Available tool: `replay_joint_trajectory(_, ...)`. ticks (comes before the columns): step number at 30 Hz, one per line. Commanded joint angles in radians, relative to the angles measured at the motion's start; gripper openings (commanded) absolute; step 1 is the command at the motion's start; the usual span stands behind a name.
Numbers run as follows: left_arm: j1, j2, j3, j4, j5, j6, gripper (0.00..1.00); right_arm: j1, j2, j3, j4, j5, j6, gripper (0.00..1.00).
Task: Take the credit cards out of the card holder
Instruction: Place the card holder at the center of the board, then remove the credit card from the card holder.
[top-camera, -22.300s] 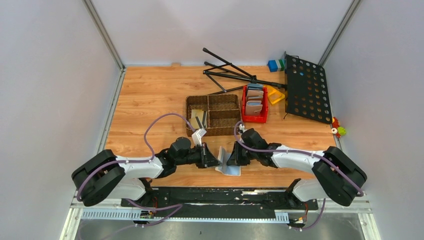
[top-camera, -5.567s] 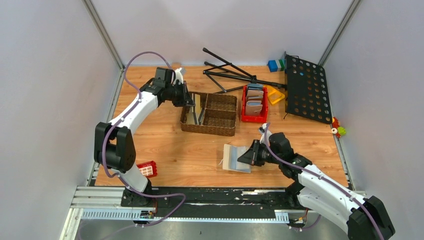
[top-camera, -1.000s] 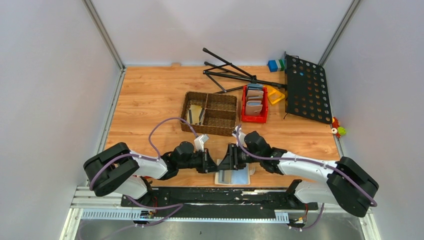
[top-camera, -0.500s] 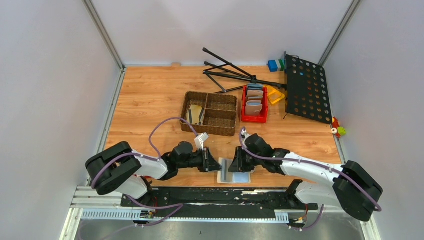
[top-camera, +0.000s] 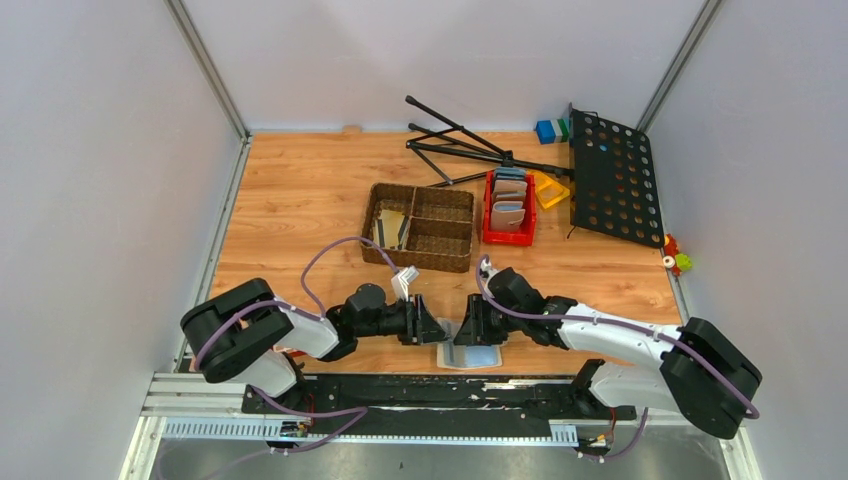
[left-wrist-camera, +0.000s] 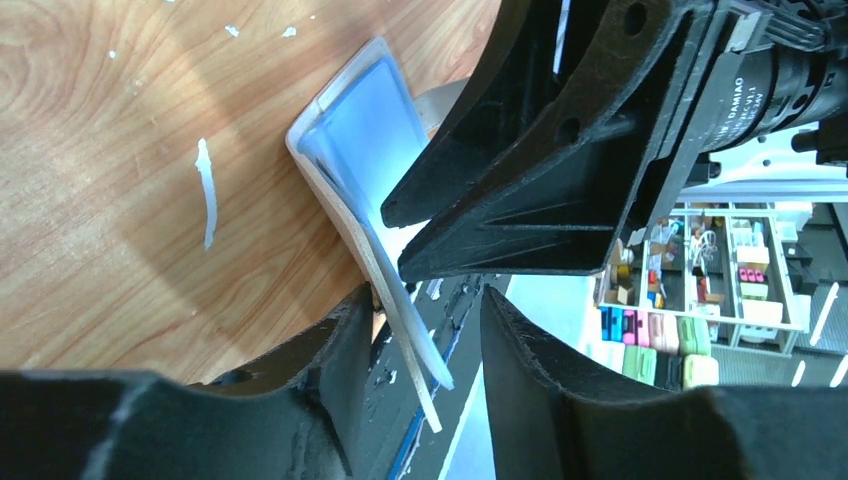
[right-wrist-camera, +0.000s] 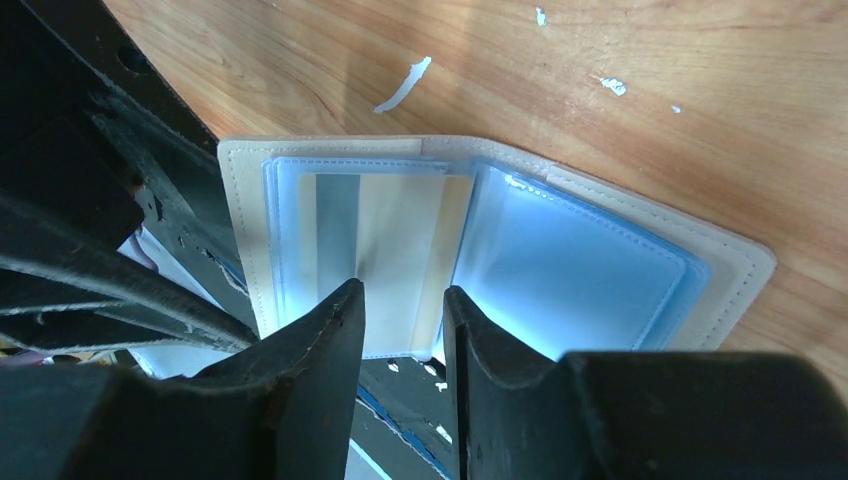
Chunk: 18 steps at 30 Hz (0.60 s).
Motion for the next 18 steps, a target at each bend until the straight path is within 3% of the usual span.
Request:
replay_joint_trajectory(1,-0.004,0.011,0.015,-0.006,0.001,0.017,0.45,0.002,-0.027,0.008,0.036,-0.008,-0.004,0.36)
replay_joint_trajectory(5,-0.004,0.009,0.036,-0.093,-0.019,0.043,0.35,0.002,-0.055,-0.002,0.018,0.008,0.0,0.36)
replay_joint_trajectory(11,-0.004,0.023,0.043,-0.119,-0.028,0.046,0.49,0.002,-0.076,-0.038,0.025,0.012,0.015,0.36)
replay_joint_trajectory(18,-0.004,0.073,0.051,-0.077,-0.03,0.033,0.39,0.002,-0.047,-0.054,0.021,0.009,0.021,0.36)
